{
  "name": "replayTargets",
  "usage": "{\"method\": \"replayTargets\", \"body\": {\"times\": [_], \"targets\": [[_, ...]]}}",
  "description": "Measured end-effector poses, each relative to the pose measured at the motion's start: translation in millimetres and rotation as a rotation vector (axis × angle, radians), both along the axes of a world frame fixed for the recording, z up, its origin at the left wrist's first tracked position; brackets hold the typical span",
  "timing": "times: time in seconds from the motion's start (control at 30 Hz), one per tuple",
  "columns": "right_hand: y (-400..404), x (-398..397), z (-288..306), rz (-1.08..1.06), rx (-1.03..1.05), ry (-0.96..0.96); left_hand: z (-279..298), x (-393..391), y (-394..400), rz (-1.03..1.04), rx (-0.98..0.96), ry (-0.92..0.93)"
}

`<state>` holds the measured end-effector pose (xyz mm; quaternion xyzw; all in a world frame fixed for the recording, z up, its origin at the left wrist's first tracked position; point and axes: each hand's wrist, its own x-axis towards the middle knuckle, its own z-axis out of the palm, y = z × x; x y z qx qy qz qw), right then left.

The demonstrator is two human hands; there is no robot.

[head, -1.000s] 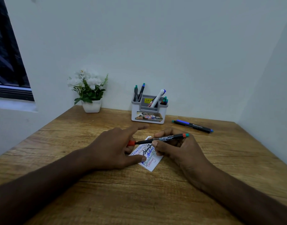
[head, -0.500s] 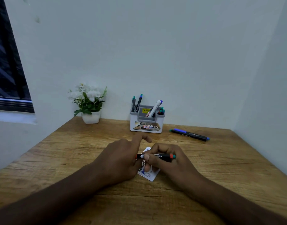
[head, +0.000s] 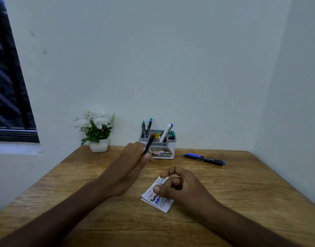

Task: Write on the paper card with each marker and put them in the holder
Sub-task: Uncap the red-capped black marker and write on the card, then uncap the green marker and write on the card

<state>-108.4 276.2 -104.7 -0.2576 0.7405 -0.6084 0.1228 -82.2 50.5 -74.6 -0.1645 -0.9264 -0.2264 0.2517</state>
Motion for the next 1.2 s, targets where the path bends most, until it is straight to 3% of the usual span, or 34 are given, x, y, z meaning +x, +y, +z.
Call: {"method": "replayTargets", "body": {"times": [0.07,0.13,0.33,0.5,0.67,0.77,0.87,1.0,1.1,1.2], "targets": [[-0.3,0.7,0.4,0.023,0.022,-0.001,14.7,-21.2,-6.7,0.060,0.202,0.107],[0.5,1.1,1.3,0.048,0.056,0.013,33.1,-47.3,-9.0,0.122,0.256,0.162],[3.3,0.8,1.7,0.051,0.089,0.072,56.1,-117.3,-16.1,0.297,0.206,0.270],[2.2,0.4,-0.7,0.058,0.096,0.096,32.2,-145.0,-25.4,0.400,0.164,0.134],[2.0,1.4,2.1,0.066,0.127,0.114,24.2,-130.2,-27.7,0.393,0.118,0.064],[1.5,3.9,3.6,0.063,0.127,0.127,27.5,-97.3,-20.7,0.452,0.006,0.138],[0.9,3.1,2.9,0.061,0.121,0.128,16.0,-43.3,7.5,0.252,0.096,0.245],[3.2,-2.5,4.8,0.041,0.019,0.117,-20.8,12.5,40.7,0.060,0.222,-0.126],[21.0,-29.5,9.7,-0.184,0.074,0.396,-32.3,23.6,46.6,-0.013,0.211,-0.226],[52.2,-72.5,13.9,-0.436,0.558,0.768,-32.0,19.7,42.2,-0.081,0.155,-0.231]]}}
